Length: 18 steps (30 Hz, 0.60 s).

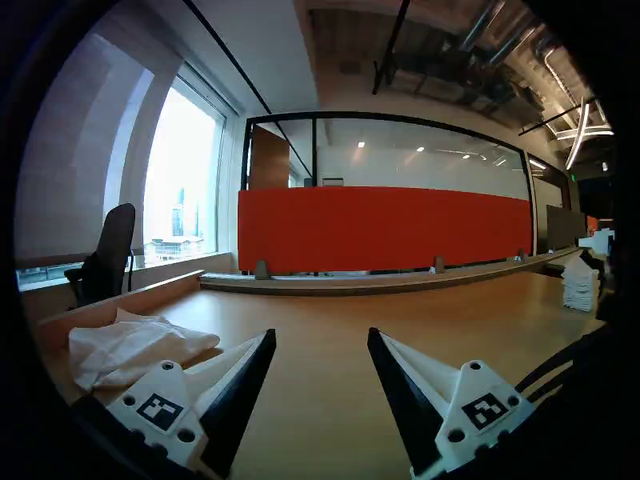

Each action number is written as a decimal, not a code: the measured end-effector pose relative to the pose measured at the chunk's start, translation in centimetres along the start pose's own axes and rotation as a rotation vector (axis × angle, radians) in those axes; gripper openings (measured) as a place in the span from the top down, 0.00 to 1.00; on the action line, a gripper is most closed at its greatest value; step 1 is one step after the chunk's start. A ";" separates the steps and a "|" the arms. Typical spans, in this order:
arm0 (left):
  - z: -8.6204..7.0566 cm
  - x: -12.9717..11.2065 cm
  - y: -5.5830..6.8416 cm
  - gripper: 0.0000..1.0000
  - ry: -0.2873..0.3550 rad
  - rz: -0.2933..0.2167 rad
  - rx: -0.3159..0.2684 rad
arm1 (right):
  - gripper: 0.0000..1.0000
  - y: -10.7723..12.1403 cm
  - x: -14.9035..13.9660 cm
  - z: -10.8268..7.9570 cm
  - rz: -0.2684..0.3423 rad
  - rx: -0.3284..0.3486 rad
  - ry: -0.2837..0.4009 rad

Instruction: Fold towel

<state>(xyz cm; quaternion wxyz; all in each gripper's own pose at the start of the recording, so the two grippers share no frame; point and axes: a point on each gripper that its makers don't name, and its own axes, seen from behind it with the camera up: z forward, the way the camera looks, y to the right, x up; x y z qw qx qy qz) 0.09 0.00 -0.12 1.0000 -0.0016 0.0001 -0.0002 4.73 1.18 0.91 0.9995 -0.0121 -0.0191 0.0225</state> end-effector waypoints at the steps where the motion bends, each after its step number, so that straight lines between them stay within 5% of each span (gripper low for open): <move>1: 0.0 0.0 0.0 0.16 0.000 0.000 0.000 | 0.00 0.0 -0.3 0.0 0.001 0.001 0.001; 18: 0.0 0.0 0.0 0.16 0.000 0.000 0.000 | 0.00 -0.1 -3.7 -0.3 -0.006 0.026 0.028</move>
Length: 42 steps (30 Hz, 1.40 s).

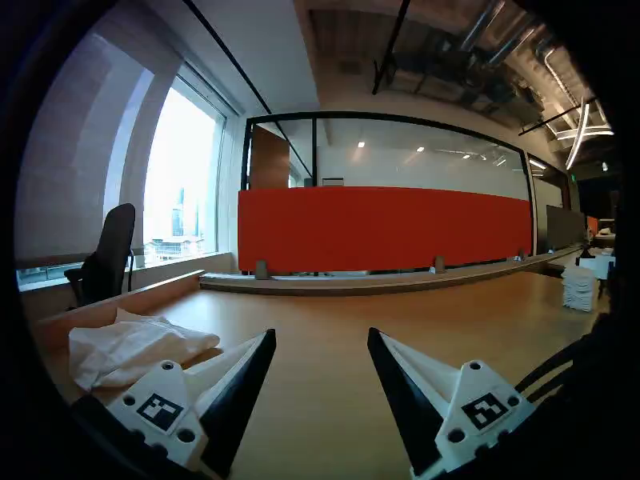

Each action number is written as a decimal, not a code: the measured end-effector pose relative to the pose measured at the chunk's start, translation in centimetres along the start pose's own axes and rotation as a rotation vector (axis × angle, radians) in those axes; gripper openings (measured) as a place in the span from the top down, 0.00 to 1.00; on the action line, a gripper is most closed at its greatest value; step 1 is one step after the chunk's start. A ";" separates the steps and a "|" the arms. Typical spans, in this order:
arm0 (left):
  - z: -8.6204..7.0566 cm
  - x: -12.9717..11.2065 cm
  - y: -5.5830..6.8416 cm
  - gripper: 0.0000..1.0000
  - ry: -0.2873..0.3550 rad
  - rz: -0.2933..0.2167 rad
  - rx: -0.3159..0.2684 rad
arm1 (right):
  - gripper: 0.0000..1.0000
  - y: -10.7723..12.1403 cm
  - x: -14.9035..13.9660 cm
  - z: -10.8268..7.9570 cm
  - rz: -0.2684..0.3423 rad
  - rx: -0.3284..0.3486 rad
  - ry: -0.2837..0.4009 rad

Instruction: Fold towel

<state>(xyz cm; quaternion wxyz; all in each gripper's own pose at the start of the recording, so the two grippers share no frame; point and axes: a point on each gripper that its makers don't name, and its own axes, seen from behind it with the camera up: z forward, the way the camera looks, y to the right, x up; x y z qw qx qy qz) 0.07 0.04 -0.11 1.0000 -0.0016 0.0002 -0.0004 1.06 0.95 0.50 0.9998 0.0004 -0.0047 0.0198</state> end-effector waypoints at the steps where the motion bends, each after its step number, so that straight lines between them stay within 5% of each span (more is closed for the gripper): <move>1: 0.0 0.0 0.0 0.16 0.000 0.000 0.000 | 0.00 0.0 -0.1 0.0 0.000 -0.001 -0.001; 42: 0.0 0.0 -0.1 0.16 0.000 0.000 0.000 | 0.00 -1.4 -1.1 -0.5 -0.041 0.026 0.009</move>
